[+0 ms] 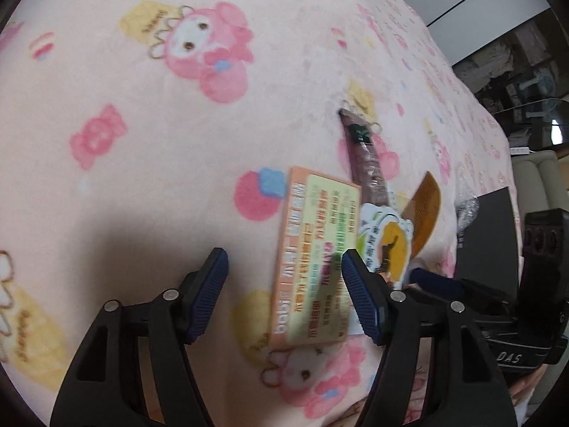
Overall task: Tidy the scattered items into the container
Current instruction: 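Carry the sticker sheet and card into the black box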
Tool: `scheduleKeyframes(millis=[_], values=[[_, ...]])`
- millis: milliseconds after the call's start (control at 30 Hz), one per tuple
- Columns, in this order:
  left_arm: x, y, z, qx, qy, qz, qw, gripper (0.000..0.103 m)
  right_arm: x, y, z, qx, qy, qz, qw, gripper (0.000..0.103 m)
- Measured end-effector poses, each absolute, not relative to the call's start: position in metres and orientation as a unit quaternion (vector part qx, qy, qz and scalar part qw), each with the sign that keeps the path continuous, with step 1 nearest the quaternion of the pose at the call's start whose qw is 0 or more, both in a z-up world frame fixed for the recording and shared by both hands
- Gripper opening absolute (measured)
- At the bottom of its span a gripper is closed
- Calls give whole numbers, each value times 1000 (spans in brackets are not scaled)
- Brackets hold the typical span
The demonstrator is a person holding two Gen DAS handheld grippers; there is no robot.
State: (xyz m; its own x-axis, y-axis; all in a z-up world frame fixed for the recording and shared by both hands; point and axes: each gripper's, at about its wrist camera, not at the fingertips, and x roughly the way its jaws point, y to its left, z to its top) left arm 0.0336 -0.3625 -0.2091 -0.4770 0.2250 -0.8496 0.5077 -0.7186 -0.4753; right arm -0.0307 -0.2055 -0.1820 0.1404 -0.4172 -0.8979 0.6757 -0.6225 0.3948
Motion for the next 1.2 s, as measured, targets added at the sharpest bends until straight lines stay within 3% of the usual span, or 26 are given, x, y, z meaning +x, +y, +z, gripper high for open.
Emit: scheduleKeyframes(millis=[100,167,267,733,1200], values=[[30,-353,-202,497,377,-781,37,55,-27,-206,-180,622,91,-643,438,36],[30,-346,-195,497,357,-790,30,42,-26,-199,-175,615,83,-652,436,34],[32,-332,-177,493,345,-798,8,36,-24,-184,-159,605,56,-661,440,27],[21,-210,-60,443,248,-858,-77,36,-18,-46,-54,521,-30,-743,419,27],[-38,-53,-47,475,182,-847,-155,36,-53,98,-43,500,-25,-794,344,27]])
